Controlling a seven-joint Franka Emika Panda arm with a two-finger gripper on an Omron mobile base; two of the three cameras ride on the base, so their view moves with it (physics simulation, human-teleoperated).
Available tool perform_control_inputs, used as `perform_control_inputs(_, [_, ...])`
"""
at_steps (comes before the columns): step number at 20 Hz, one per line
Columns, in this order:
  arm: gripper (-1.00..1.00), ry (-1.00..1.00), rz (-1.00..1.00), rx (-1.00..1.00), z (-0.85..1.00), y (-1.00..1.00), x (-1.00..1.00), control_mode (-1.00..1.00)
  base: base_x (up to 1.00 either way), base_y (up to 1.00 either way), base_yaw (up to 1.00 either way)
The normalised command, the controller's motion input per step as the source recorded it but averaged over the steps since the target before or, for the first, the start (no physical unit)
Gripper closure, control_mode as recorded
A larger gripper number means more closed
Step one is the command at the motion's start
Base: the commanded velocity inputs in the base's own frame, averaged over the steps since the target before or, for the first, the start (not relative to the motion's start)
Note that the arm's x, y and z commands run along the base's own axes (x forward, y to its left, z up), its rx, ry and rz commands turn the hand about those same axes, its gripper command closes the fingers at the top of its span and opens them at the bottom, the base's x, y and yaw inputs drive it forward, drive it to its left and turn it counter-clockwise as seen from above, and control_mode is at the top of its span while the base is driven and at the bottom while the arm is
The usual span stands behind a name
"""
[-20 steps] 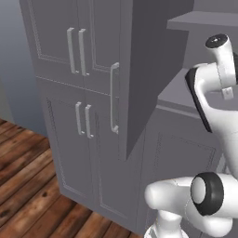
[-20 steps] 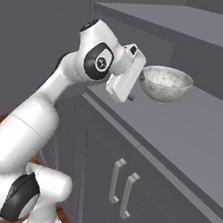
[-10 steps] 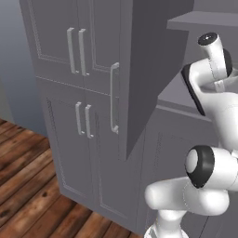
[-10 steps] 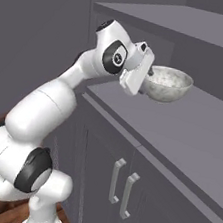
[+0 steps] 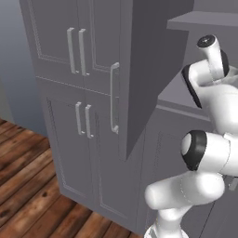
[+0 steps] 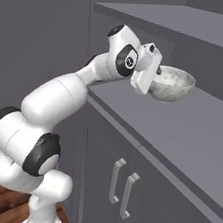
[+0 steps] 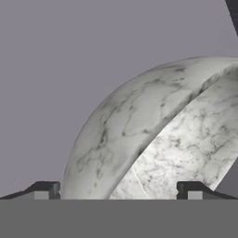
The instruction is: Pick both bowls and place them on the counter. Then place the mushroom in one bowl and place the eggplant in the other bowl.
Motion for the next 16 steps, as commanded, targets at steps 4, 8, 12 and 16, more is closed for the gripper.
perform_control_inputs(4, [-1.00, 0.03, 0.00, 0.00, -0.12, -0.22, 0.12, -1.00, 0.00, 0.00, 0.00])
perform_control_inputs(8, [1.00, 0.00, 0.00, 0.00, -0.26, -0.07, 0.00, -1.00, 0.00, 0.00, 0.00])
perform_control_inputs(12, [1.00, 0.02, 0.00, 0.00, -0.46, -0.01, -0.01, -1.00, 0.00, 0.00, 0.00])
perform_control_inputs(16, [1.00, 0.00, 0.00, 0.00, -0.40, 0.00, -0.28, -1.00, 0.00, 0.00, 0.00])
